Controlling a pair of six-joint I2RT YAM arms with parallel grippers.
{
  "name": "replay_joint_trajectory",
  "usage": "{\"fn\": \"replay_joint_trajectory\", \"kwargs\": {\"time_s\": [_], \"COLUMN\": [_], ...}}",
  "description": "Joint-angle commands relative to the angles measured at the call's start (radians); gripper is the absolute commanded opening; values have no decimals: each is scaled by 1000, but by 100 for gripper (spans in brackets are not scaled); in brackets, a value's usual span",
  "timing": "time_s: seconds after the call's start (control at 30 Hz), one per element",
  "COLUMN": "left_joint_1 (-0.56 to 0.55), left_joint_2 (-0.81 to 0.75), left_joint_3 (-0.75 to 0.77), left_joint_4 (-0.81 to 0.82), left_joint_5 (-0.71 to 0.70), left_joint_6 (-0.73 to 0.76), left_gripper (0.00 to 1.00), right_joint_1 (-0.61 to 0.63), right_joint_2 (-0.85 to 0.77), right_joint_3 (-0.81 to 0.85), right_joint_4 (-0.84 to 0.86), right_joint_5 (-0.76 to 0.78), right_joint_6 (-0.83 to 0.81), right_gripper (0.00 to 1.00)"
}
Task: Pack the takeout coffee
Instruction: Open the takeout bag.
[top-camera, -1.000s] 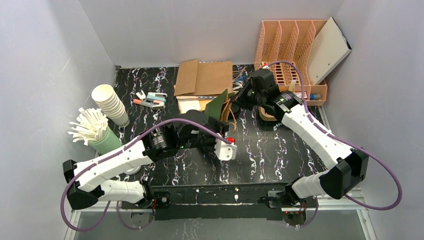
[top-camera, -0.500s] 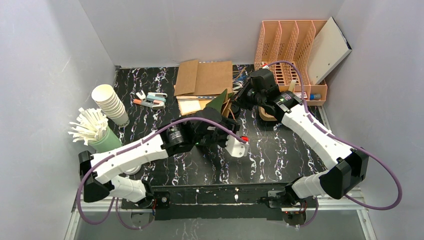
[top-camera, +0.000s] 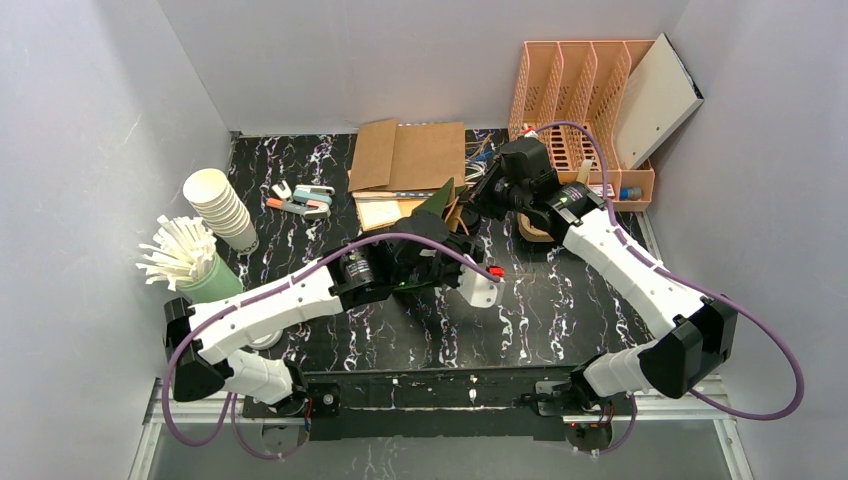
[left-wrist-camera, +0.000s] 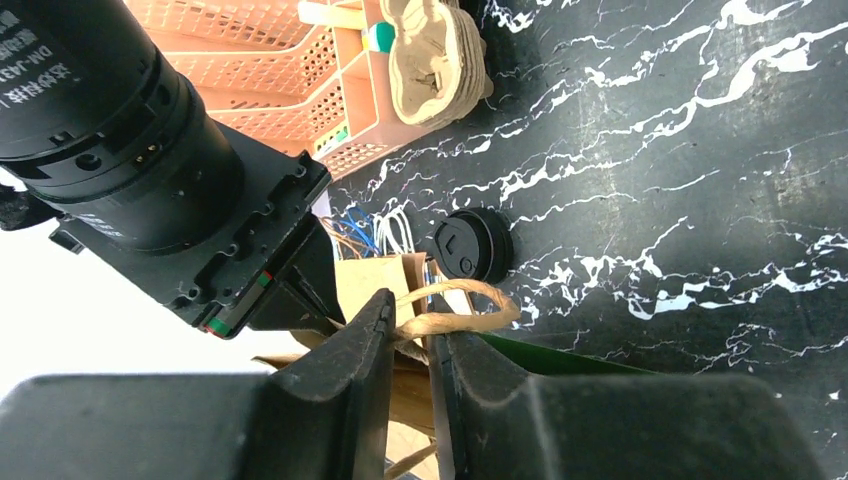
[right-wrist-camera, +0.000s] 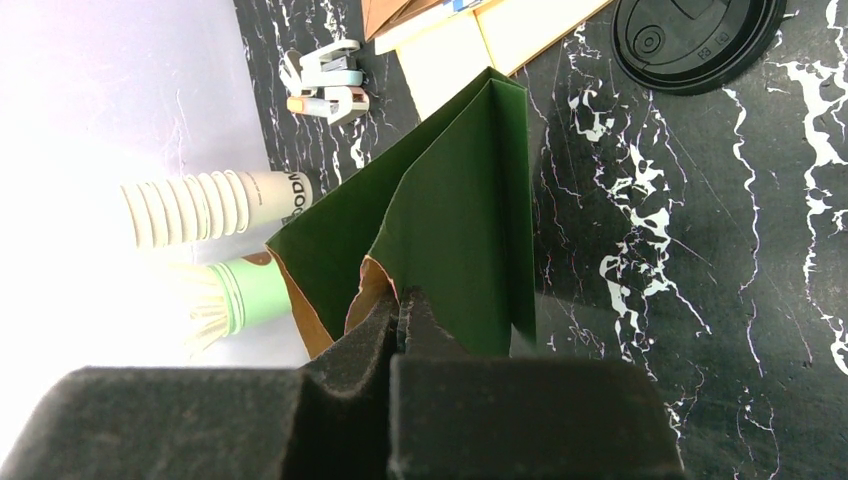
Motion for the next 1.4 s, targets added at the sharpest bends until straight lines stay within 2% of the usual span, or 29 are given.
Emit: {"fn": "replay_joint_trajectory", "kwargs": {"time_s": [0.0,0.1,0.2,0.4,0.6,0.63,0.77,0.9,1.0,1.17,1.23,1.37], "left_joint_1": [4,4,4,4,4,4,4,4,4,4,4,4], "left_joint_2": [-14,-50,-74,-108,-119,-122,-146,-168,-176,-203,-211,-209], "left_joint_3": [44,16,-22,-58,-31,-27,-26,-40,-24,-43,-59,-61], "left_joint_4": [37,92,163,260,270,264,255,270,251,260,262,259], "left_joint_5": [34,85,63,-33,-214,-242,-347,-405,-439,-434,-421,-430], "left_joint_6": [-35,-79,-122,-246,-415,-442,-552,-624,-669,-707,-710,-737], "left_gripper": [18,18,9,0,0,0,0,0,0,0,0,0], "right_joint_1": [3,4,2,2,2,2,3,3,3,1,2,3], "right_joint_2": [-21,-15,-14,-17,-29,-31,-48,-72,-106,-194,-229,-263], "right_joint_3": [-9,-14,-18,-34,-44,-43,-32,4,11,-77,-132,-229], "right_joint_4": [40,43,47,50,61,62,75,77,86,102,127,139], "right_joint_5": [-8,-10,-12,-8,2,6,28,75,114,207,206,126], "right_joint_6": [10,16,19,25,30,31,9,-39,-68,-71,-85,-96], "right_gripper": [1,1,1,1,1,5,35,47,60,77,80,78]}}
